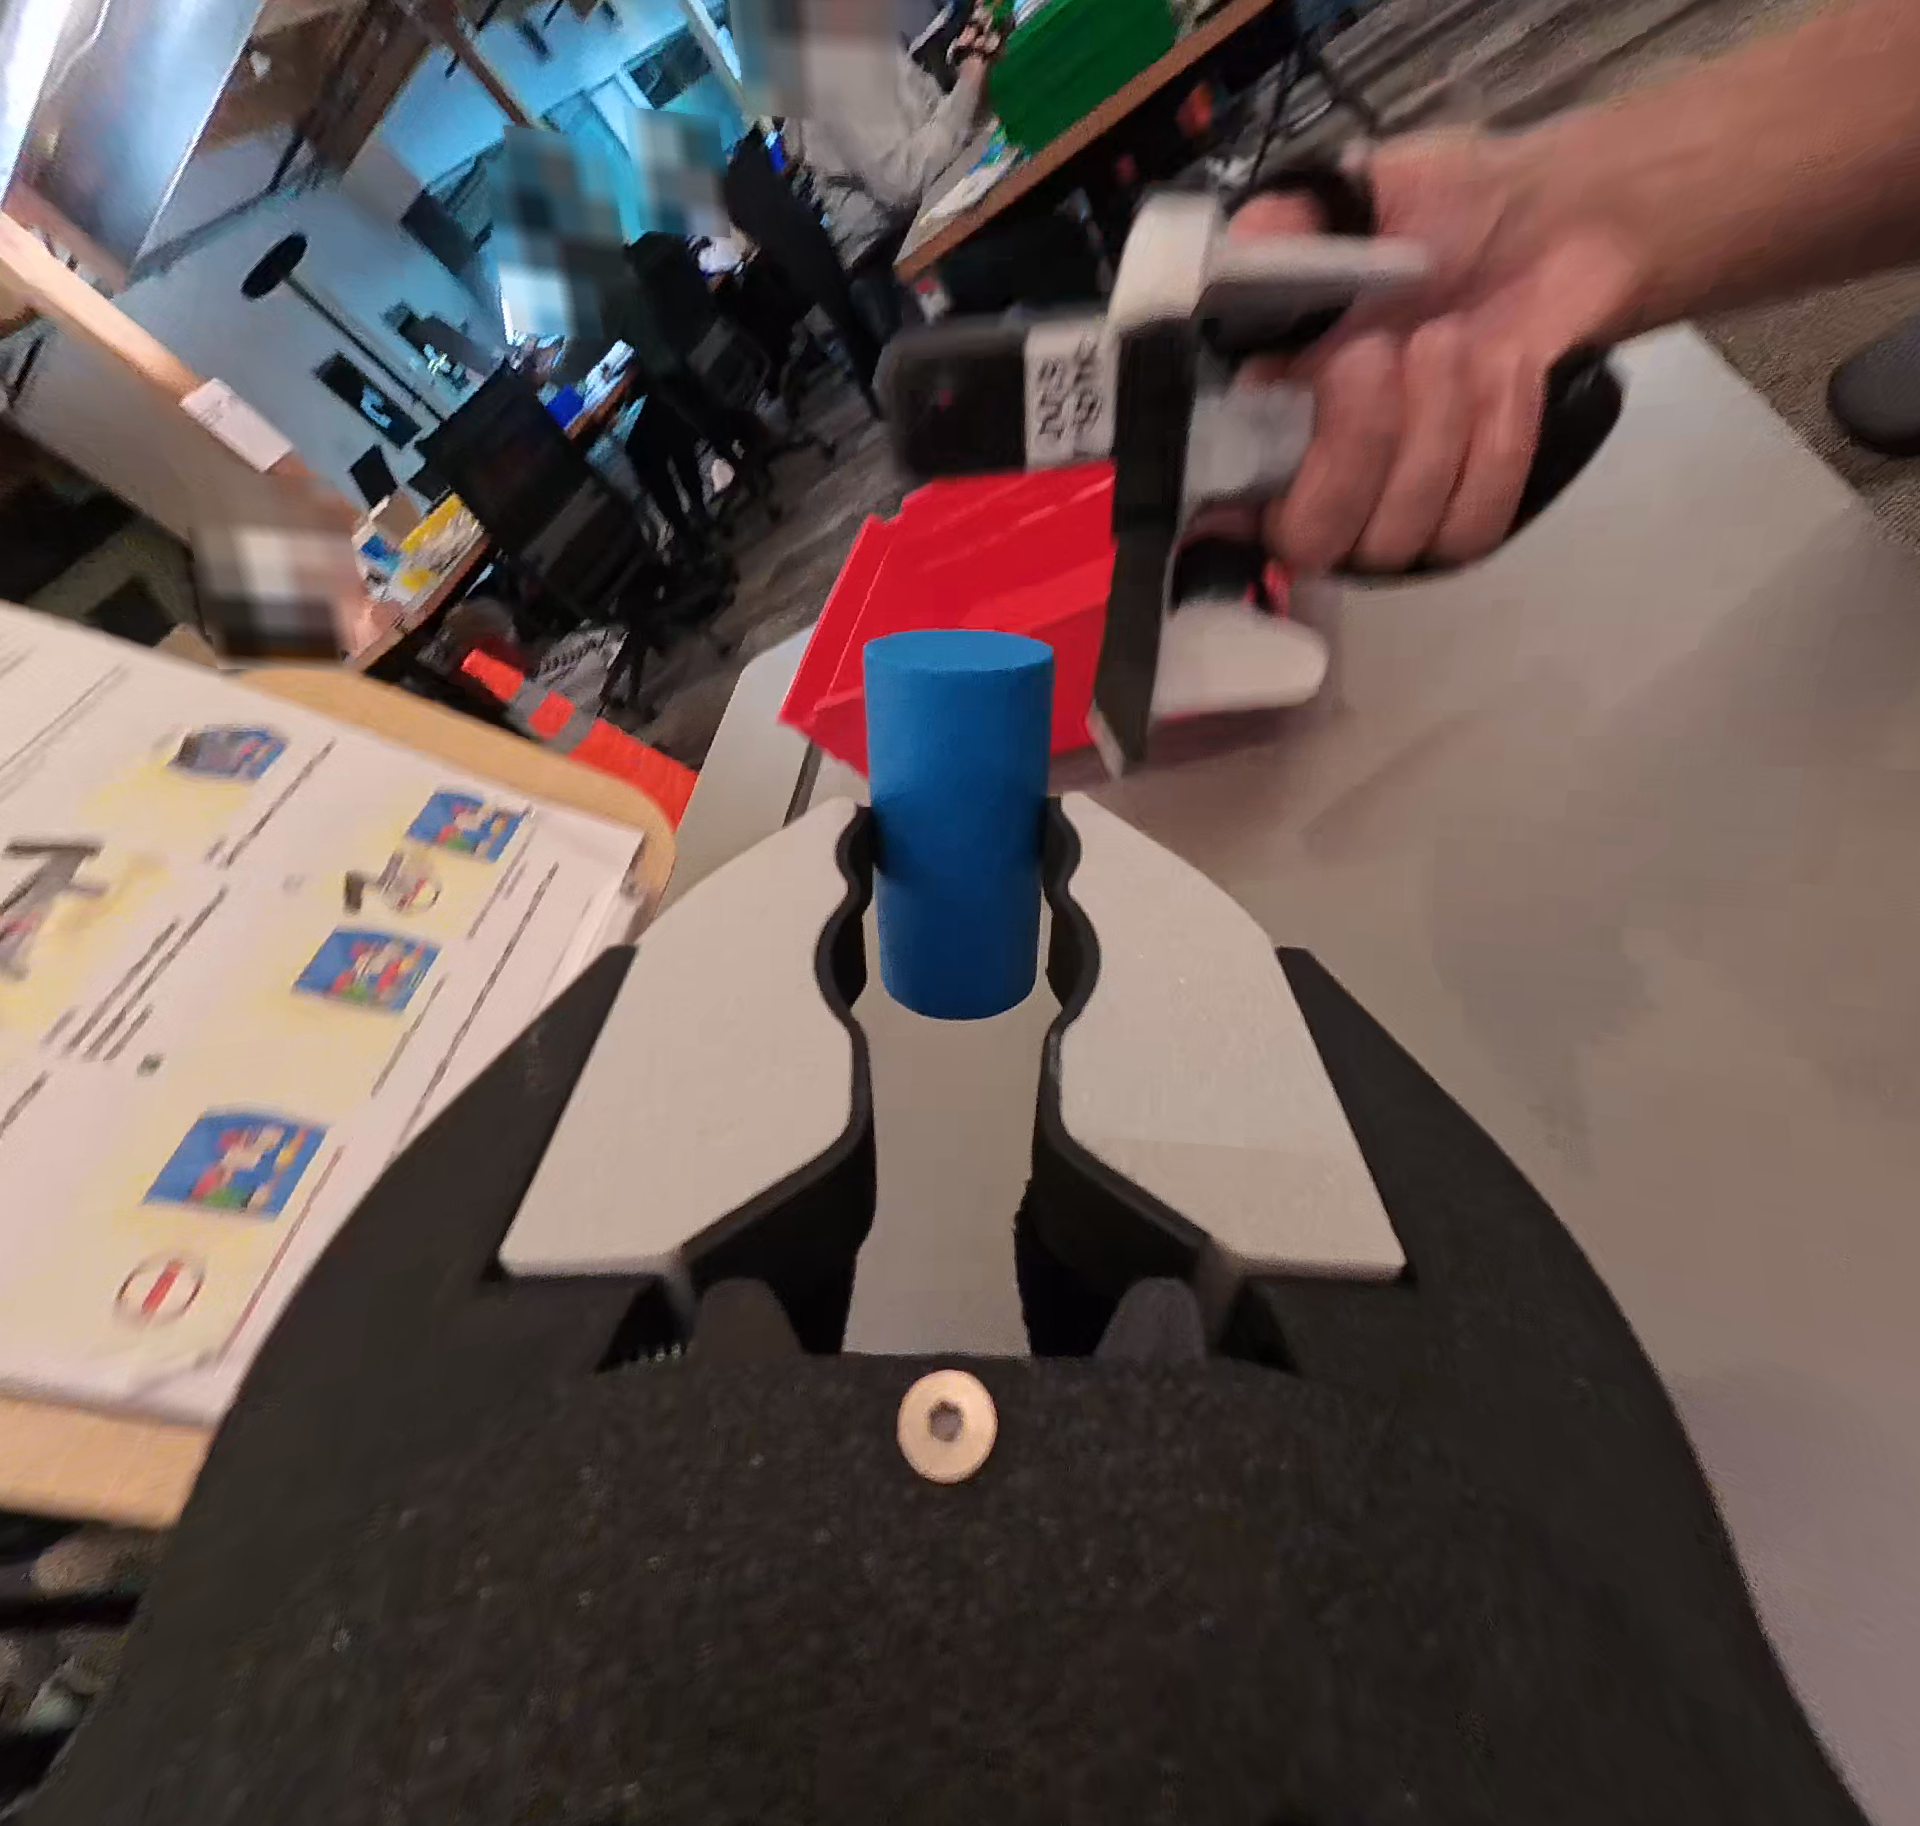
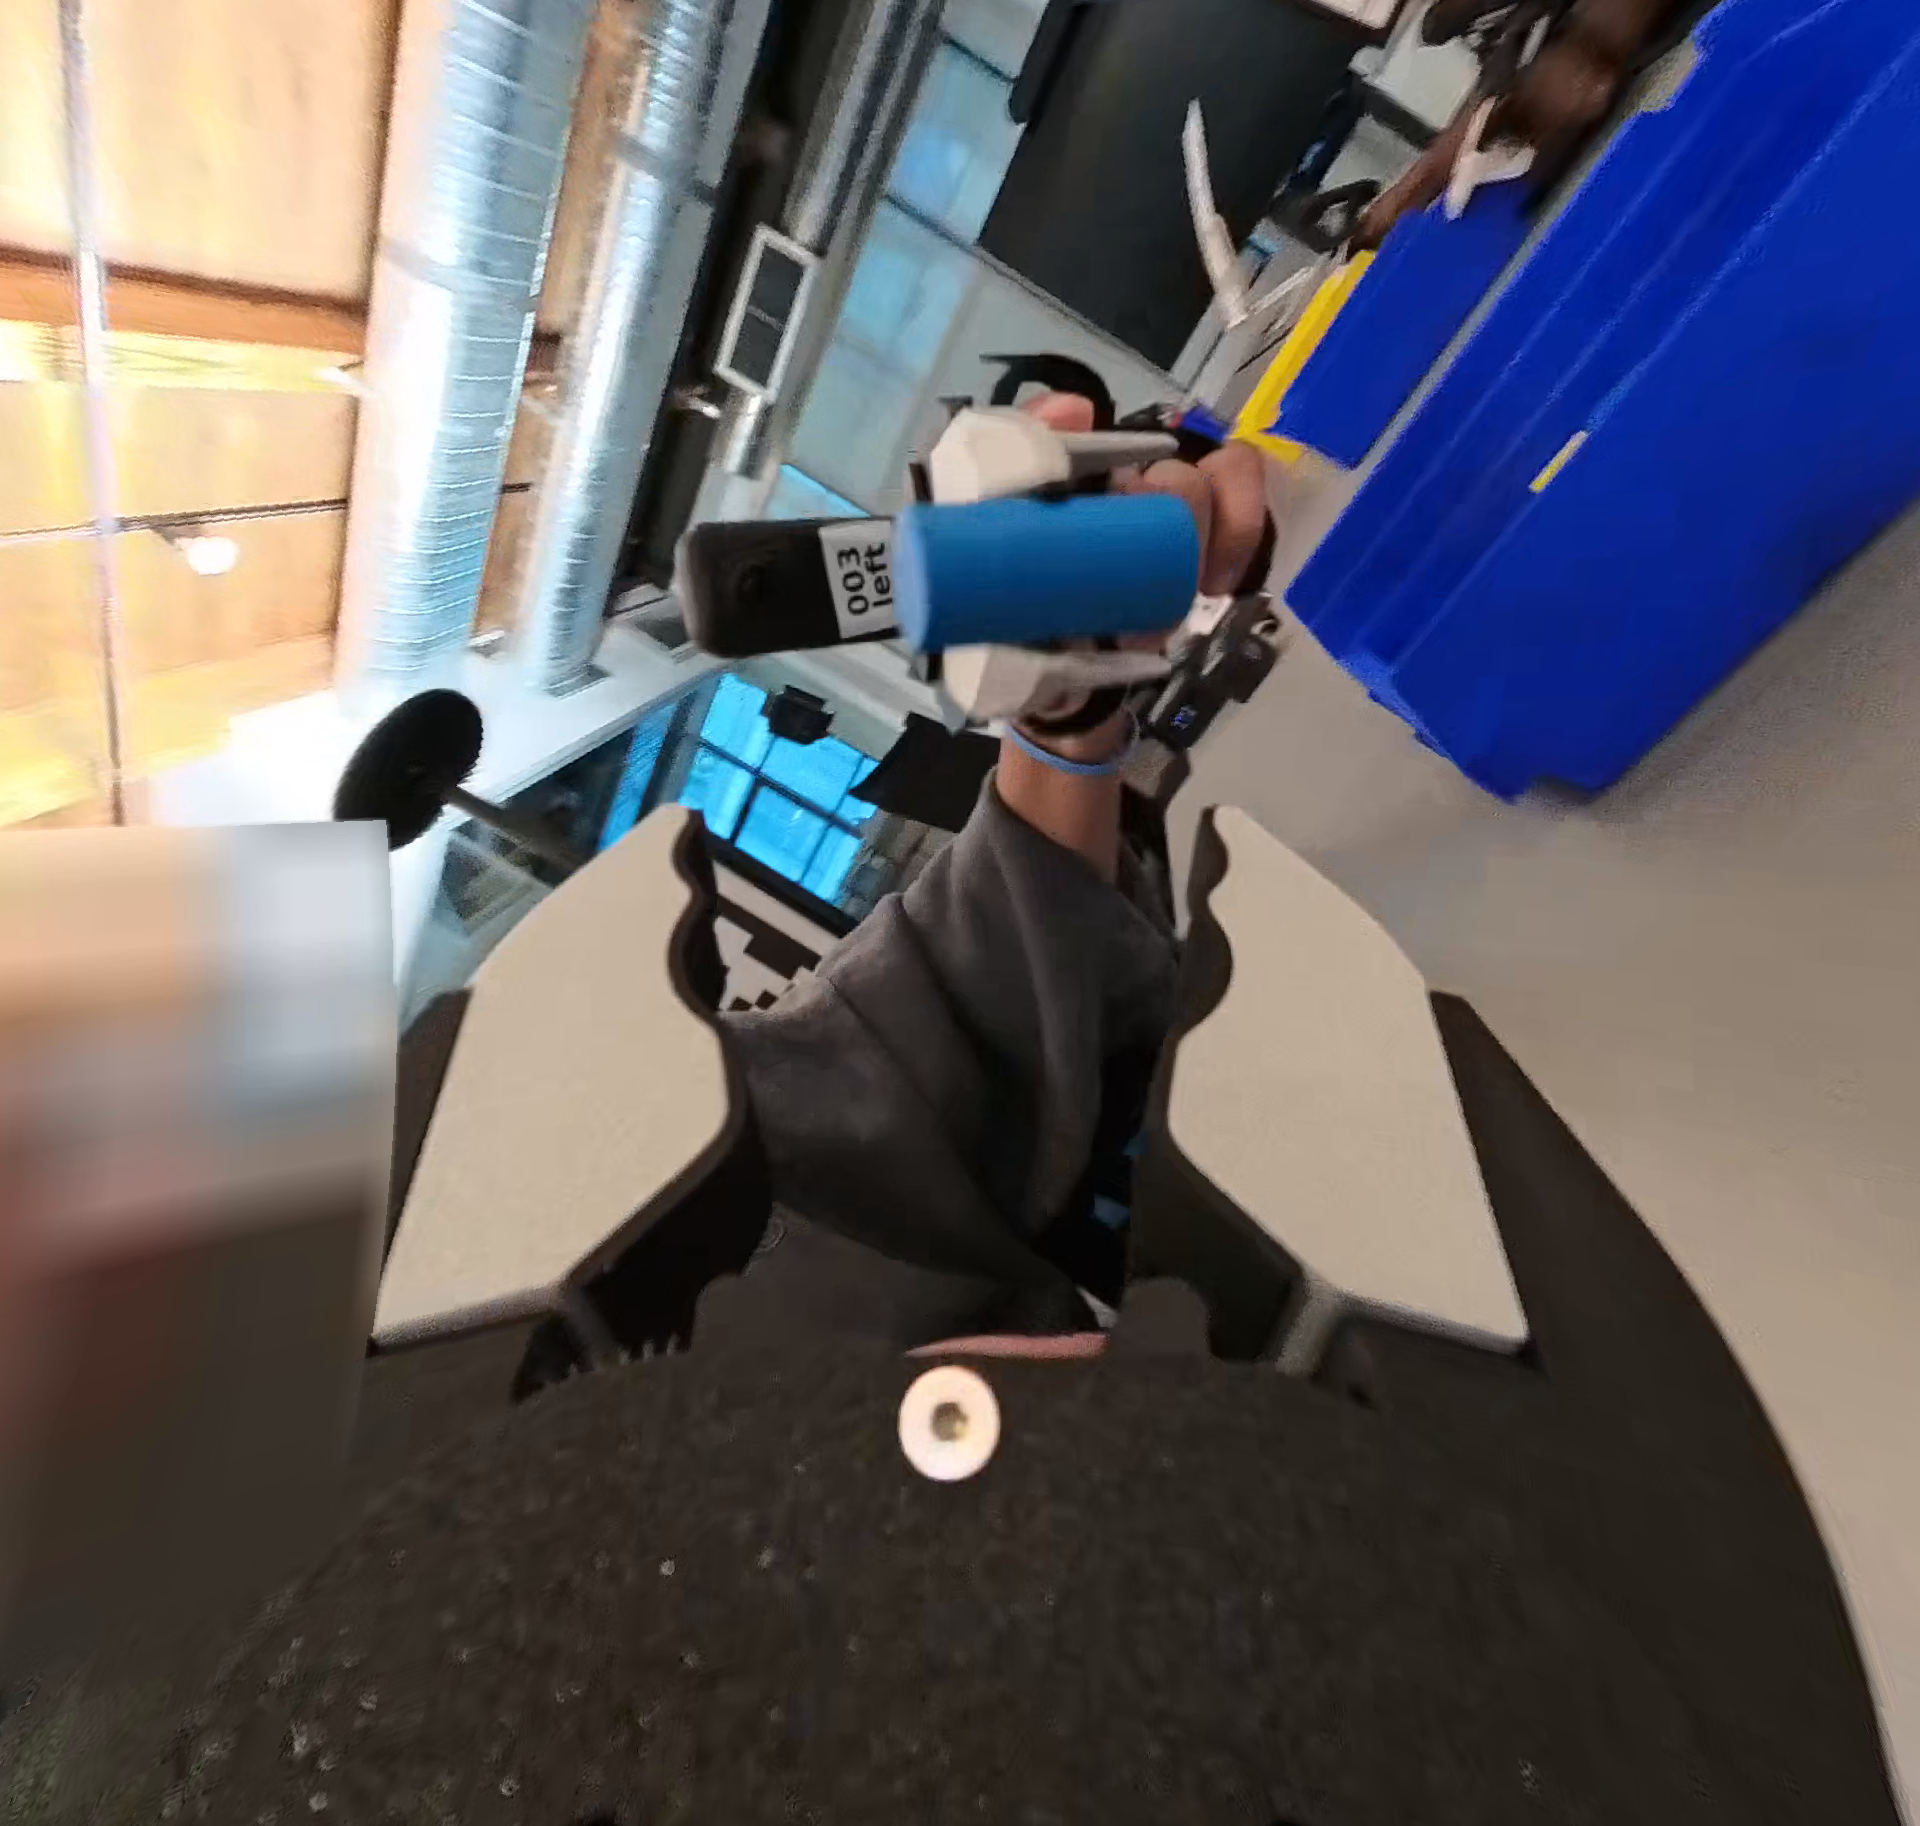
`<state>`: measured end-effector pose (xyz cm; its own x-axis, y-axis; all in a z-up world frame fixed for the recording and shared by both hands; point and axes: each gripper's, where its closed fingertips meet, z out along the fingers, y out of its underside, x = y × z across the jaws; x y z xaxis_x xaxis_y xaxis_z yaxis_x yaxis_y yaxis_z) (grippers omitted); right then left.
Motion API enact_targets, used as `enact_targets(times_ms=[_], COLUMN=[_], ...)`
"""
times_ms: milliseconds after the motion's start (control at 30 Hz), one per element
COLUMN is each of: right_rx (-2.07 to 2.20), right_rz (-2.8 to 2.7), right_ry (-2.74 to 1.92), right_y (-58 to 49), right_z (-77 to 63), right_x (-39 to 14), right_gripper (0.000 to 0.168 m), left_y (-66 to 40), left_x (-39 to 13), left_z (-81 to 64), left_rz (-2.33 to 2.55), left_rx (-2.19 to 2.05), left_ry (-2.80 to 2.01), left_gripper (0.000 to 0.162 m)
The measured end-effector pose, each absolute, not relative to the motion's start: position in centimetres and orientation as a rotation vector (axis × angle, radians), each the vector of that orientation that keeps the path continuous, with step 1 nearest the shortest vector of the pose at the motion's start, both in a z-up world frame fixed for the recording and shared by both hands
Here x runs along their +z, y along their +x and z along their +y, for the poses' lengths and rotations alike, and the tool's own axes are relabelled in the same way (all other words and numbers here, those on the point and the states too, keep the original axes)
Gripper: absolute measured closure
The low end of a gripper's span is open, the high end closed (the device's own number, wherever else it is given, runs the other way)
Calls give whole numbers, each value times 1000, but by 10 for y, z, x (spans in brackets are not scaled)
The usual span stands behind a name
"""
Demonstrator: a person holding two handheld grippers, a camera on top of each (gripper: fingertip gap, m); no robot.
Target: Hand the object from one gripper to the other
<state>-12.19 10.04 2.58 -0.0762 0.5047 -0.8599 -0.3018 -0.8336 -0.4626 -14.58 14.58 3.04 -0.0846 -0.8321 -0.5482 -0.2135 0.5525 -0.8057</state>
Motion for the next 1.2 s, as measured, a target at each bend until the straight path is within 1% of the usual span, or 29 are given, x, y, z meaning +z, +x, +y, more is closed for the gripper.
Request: enact_targets(times_ms=[67, 233, 367, 400, 533, 567, 633, 667, 700, 833, 900, 967, 1033, 1100, 1200], right_rx=[1994, 2151, 2148, 2182, 2109, 2110, 2114, 2089, 2053, 1741, 1455, 1115, 766, 543, 284], right_rz=[-225, -168, -144, -136, -157, -153, -136, -140, -157, -215, -193, -108, 3, 77, 198], right_ry=[-1634, -1436, -1471, -1458, -1533, -1532, -1512, -1513, -1517, -1585, -1671, -1781, -1885, -2036, -2286], right_y=[-129, -120, -116, -113, -108, -106, -96, -89, -81, -31, 7, 55, 111, 155, 210], right_z=[111, 116, 121, 121, 123, 123, 123, 123, 122, 127, 138, 153, 171, 189, 217], right_x=[23, 29, 14, 14, 4, 4, 9, 12, 16, 47, 60, 63, 58, 39, -10], right_gripper=[81, 89, 91, 98, 98, 98, 98, 98, 98, 98, 98, 98, 98, 98, 98], left_y=[-127, -102, -90, -88, -87, -91, -109, -121, -132, -165, -170, -171, -168, -167, -174], left_x=[34, 21, 8, 6, -4, -4, -3, 2, 11, 83, 118, 142, 155, 157, 135], left_z=[134, 125, 125, 126, 127, 128, 124, 118, 110, 87, 78, 71, 65, 63, 71], left_rz=[1608, 1629, 1648, 1648, 1642, 1625, 1607, 1595, 1576, 1472, 1452, 1419, 1359, 1269, 1085], left_rx=[-704, -720, -725, -709, -692, -666, -608, -598, -606, -550, -548, -596, -668, -728, -737], left_ry=[-876, -890, -912, -914, -1032, -1077, -1147, -1169, -1171, -1156, -1239, -1361, -1455, -1509, -1600], left_gripper=[132, 132, 132, 131, 131, 130, 116, 112, 113, 122, 123, 121, 112, 111, 111])
